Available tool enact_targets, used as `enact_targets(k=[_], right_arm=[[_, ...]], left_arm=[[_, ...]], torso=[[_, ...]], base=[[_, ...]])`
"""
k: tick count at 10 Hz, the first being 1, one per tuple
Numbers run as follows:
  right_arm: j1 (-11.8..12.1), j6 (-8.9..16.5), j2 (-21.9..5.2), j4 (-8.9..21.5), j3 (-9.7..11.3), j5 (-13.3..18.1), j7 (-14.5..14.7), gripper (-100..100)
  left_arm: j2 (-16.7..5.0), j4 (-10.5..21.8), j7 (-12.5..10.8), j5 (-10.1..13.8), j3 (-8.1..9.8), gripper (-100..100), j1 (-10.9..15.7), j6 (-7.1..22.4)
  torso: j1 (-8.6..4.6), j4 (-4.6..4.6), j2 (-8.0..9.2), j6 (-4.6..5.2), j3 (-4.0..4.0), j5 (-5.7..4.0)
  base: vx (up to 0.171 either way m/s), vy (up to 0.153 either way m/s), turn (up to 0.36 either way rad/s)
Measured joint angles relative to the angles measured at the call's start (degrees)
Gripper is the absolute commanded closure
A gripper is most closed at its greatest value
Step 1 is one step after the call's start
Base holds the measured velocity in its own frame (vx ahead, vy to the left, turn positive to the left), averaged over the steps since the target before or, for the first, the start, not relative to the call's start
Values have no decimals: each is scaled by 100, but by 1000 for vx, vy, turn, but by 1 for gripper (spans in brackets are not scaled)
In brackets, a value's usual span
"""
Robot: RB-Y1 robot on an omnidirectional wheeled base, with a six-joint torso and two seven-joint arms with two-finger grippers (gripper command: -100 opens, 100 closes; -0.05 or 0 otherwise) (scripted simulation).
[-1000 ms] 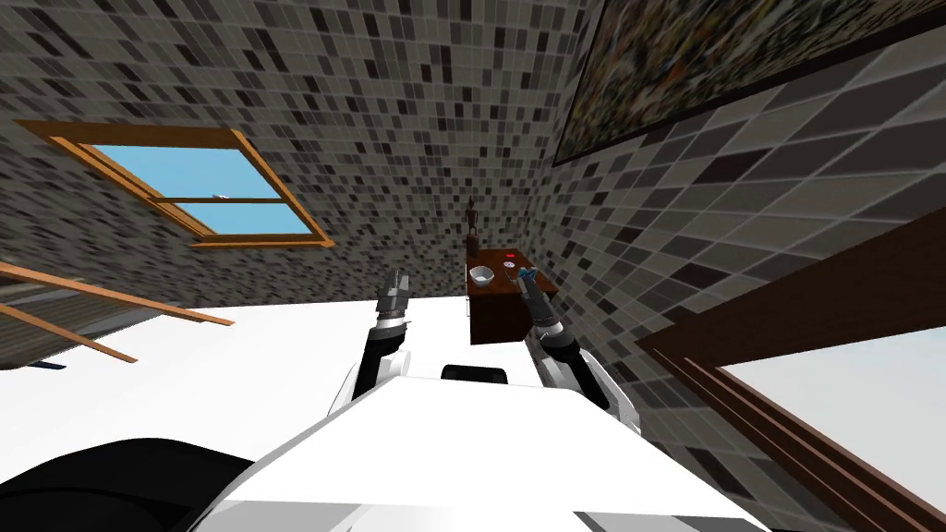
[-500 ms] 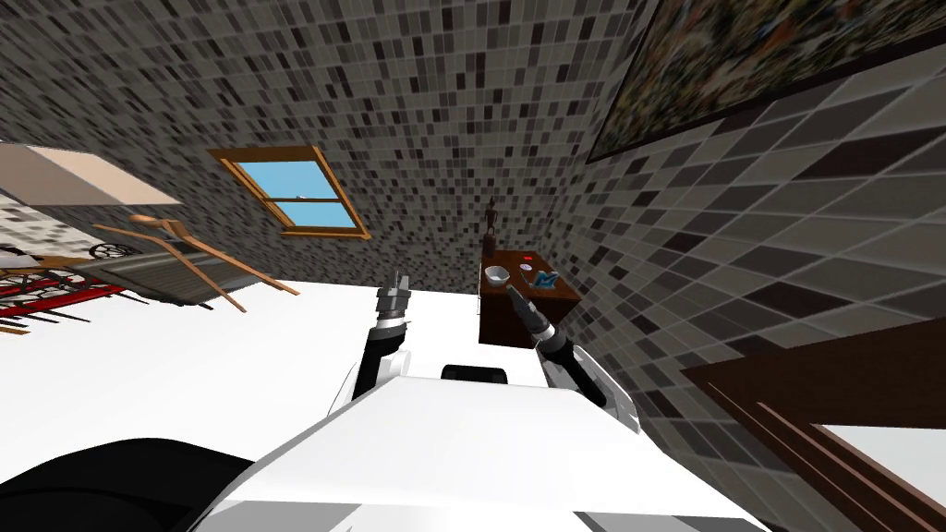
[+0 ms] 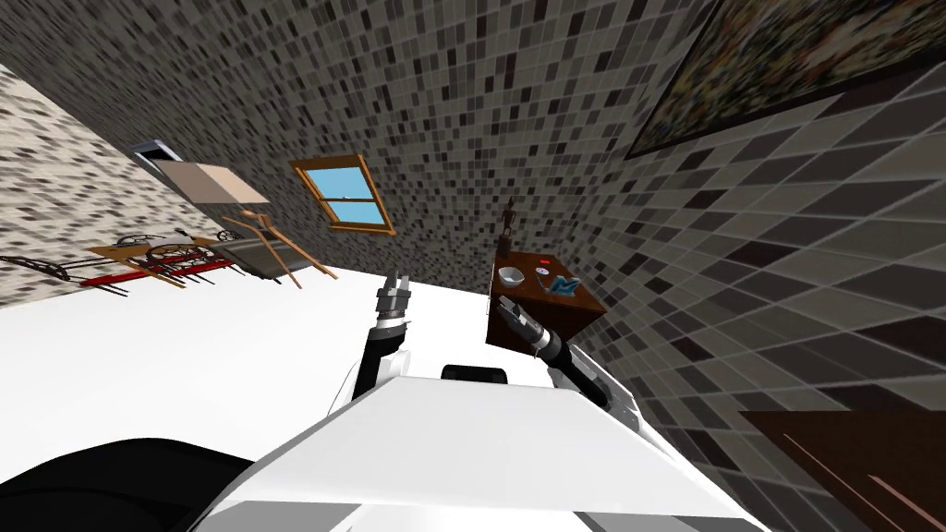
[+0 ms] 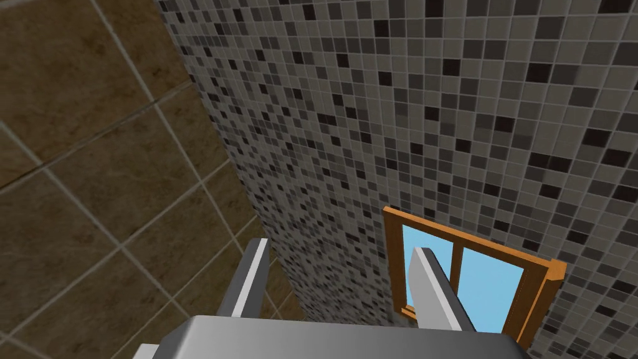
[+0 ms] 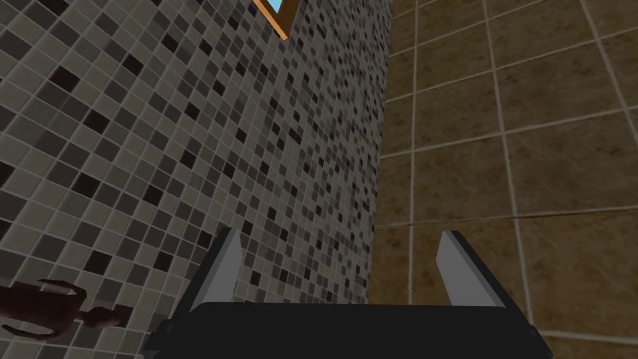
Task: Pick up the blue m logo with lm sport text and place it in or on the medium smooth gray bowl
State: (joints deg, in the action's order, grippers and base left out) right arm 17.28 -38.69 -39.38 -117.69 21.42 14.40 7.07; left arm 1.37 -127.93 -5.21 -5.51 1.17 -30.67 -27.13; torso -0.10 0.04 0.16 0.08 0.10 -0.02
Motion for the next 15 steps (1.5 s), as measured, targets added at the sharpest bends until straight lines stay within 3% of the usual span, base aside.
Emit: enact_targets(k=[4, 7, 9, 10, 15], right_arm=[[-164, -200, -734, 322, 354, 429, -85, -100], [-238, -470, -1168, 678, 500, 628, -98, -100], [-292, -611, -1505, 916, 658, 845, -136, -100], [-307, -613, -1623, 913, 672, 867, -156, -100], [-425, -940, -2590, 1494, 1000, 1384, -305, -100]], left_arm=[[0, 0, 0, 0, 0, 0, -1, 0], [0, 0, 0, 0, 1, 0, -1, 0], [-1, 0, 0, 0, 1, 0, -1, 0], [-1, 0, 0, 0, 1, 0, -2, 0], [-1, 0, 0, 0, 1, 0, 0, 0]], torso=[[-5, -1, -6, 2, -3, -1], [-8, -2, -9, 1, -5, -2], [-12, -2, -9, 5, -5, -3], [-9, -2, -9, 6, -5, -3], [-16, -2, -12, -1, -7, -3]], base=[[-17, 1, 197], [-12, -3, 338], [-10, -9, 61], [-11, 0, 322], [-9, -17, 262]])
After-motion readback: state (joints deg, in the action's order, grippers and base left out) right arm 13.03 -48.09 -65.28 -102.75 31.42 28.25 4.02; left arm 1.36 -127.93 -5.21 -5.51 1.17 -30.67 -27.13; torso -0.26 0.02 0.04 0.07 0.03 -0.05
